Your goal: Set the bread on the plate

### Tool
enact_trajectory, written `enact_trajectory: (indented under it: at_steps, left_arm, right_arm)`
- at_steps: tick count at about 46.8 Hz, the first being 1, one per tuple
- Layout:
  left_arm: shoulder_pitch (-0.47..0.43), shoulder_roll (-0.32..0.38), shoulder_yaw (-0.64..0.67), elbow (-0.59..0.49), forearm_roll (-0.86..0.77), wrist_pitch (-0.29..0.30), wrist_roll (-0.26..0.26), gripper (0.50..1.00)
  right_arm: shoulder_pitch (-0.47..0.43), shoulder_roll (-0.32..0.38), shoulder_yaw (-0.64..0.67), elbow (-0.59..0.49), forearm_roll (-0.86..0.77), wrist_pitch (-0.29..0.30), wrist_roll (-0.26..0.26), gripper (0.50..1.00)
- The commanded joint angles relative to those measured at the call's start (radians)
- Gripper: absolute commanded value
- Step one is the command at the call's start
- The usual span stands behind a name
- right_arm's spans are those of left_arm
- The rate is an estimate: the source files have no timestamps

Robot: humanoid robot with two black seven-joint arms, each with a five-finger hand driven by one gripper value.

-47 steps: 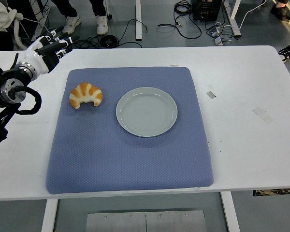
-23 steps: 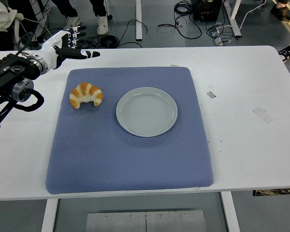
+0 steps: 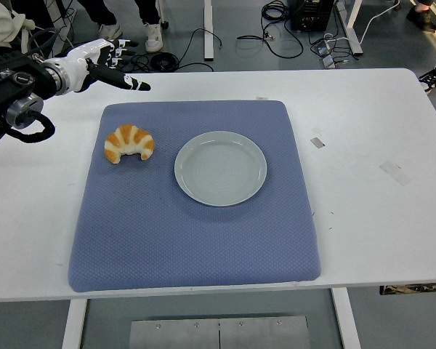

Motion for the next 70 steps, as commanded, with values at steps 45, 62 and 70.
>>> enact_trajectory:
  at_steps: [45,62,70]
  left_arm:
    - [-0.024,-0.054,0.0,0.08,0.102,0.032,0.046,0.98]
    - [-0.039,-0.037,0.06,0.035,0.278,0.024,-0.16,0.951]
    - [-0.029,-0.021,0.147,-0.048,0.41,0.032,-0.198,0.969]
  right_arm:
    - [0.0,0.0,0.001,0.0,0.001,0.0,-0.001,1.0]
    - [-0.001,0.0,-0.001,0.0,0.001,0.0,0.001,1.0]
    - [-0.001,0.0,-0.001,0.0,0.001,0.0,0.001,1.0]
